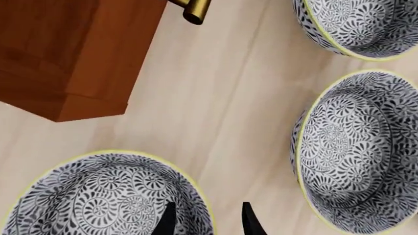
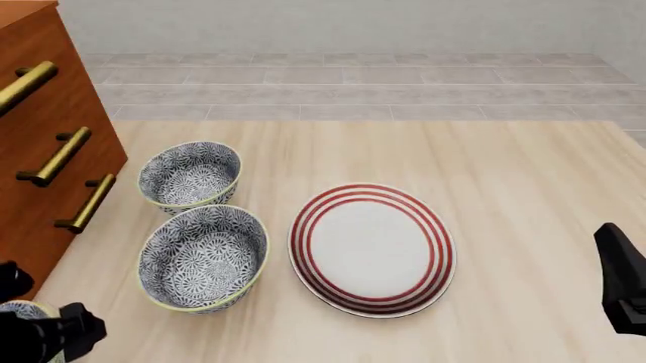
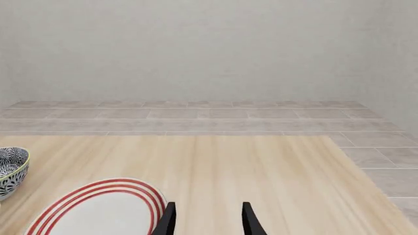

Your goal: Put the bowl at the front on the plate.

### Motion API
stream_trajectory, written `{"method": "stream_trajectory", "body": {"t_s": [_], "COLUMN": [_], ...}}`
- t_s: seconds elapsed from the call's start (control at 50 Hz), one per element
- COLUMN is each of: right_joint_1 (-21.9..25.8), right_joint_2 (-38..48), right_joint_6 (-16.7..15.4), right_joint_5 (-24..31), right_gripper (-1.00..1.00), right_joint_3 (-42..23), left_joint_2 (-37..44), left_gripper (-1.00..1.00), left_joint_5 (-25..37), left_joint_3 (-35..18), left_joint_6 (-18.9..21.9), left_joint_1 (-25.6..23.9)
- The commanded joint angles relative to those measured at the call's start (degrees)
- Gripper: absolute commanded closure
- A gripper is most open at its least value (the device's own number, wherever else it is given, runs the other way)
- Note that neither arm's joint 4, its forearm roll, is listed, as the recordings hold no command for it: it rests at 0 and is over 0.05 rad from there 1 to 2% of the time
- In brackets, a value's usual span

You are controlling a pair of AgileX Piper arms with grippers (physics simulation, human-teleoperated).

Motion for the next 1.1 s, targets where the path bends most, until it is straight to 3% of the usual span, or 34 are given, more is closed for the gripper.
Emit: {"method": "stream_trajectory", "body": {"t_s": [0.02, 0.22, 0.24, 0.62, 0.84, 1.1], "right_joint_1": [0.0, 0.0, 0.0, 0.0, 0.0, 0.0], "right_joint_2": [-0.1, -0.1, -0.1, -0.1, -0.1, -0.1], "right_joint_6": [0.0, 0.0, 0.0, 0.0, 0.0, 0.0], "right_joint_5": [0.0, 0.0, 0.0, 0.0, 0.0, 0.0], "right_gripper": [-1.00, -1.00, -1.00, -1.00, -1.00, -1.00], "right_joint_3": [0.1, 0.1, 0.1, 0.1, 0.1, 0.1], "left_joint_2": [1.9, 4.8, 4.4, -0.8, -5.9, -8.1], "left_gripper": [-1.00, -1.00, 1.00, 1.00, 1.00, 1.00], "left_joint_5": [-3.2, -6.8, -6.5, -0.6, 7.5, 10.8], "left_joint_3": [2.3, 3.8, 4.0, 0.4, -5.9, -11.6], "left_joint_6": [-0.4, -0.8, -1.1, -1.2, -2.5, -4.3], "left_joint_1": [-0.3, -0.6, -0.9, -1.1, -3.8, -6.3]}}
